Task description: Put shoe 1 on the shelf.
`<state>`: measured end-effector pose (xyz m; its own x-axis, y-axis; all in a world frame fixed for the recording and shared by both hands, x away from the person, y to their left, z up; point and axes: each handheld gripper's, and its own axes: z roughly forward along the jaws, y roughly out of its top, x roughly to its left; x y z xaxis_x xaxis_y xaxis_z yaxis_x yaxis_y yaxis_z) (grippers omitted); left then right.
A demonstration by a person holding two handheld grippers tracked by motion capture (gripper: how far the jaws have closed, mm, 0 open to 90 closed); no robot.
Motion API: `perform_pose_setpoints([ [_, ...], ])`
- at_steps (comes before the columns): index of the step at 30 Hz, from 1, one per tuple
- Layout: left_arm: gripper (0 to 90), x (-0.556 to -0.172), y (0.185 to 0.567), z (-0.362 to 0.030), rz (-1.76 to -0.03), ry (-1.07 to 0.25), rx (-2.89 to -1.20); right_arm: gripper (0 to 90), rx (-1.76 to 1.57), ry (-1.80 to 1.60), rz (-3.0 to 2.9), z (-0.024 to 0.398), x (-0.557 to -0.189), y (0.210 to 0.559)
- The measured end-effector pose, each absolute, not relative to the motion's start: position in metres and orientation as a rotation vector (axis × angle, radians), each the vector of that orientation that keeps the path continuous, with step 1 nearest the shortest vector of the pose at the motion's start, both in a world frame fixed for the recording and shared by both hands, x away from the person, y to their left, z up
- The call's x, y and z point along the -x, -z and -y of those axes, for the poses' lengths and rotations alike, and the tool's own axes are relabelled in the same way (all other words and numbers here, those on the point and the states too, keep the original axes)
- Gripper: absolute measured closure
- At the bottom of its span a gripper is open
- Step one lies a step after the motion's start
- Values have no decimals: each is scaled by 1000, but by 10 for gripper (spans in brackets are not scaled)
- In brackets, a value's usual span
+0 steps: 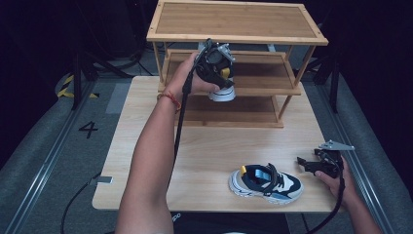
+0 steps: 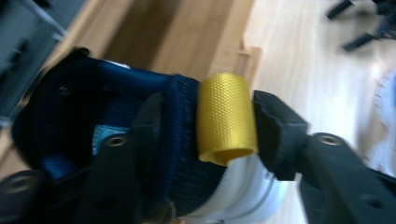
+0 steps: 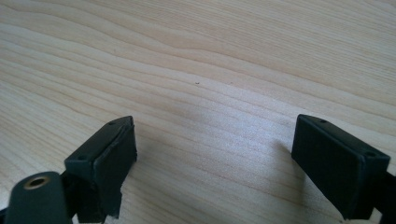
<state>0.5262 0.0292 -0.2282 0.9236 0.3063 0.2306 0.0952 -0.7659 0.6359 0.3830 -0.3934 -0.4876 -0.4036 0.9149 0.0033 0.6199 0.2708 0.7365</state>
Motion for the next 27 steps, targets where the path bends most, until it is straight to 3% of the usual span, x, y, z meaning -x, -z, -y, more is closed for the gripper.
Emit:
perform_pose_setpoints([
  [10,286,-504,227,-49,-413,-561,-2243,142,-1387,-937,-2120,393,-383,488],
  [20,239,-474,236,-72,-504,-607,-2118,142,-1388,-936,-2120,393,-383,488],
  [27,219,-470,268,-67,-595,-589,-2086,142,-1388,-937,-2121,393,-383,488],
])
